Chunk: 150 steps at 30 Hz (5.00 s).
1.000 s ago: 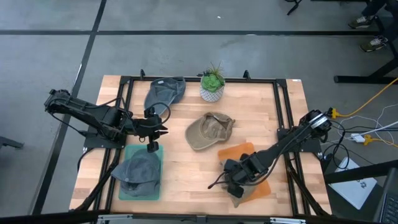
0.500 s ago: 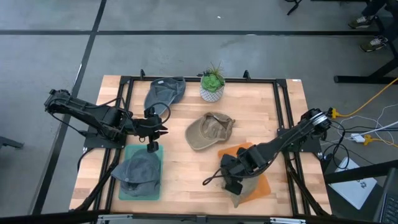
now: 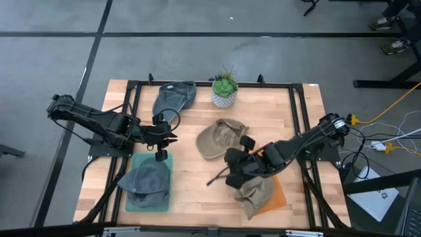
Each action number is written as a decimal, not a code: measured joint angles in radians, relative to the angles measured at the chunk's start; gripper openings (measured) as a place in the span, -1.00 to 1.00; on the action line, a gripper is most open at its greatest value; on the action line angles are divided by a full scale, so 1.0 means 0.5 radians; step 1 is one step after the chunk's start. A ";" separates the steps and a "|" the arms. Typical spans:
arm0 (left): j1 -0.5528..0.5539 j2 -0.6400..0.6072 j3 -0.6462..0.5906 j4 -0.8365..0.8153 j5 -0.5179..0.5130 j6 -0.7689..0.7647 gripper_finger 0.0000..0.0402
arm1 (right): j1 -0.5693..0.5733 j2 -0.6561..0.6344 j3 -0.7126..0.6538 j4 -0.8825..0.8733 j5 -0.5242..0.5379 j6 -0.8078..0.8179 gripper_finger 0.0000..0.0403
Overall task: Pick & Place hat
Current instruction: Put the brown cap into the orange bin
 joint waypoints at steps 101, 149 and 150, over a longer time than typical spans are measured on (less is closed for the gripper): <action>0.017 0.000 0.000 -0.058 0.331 0.070 -0.71 | -0.432 0.921 0.418 0.159 0.029 -0.770 -0.94; -0.810 0.061 0.063 0.274 -1.730 2.153 -0.57 | -0.580 0.216 1.134 1.210 -0.518 -0.923 -0.92; -0.810 0.061 0.063 0.280 -1.730 2.180 -0.54 | -0.580 0.206 1.134 1.205 -0.519 -0.923 -0.91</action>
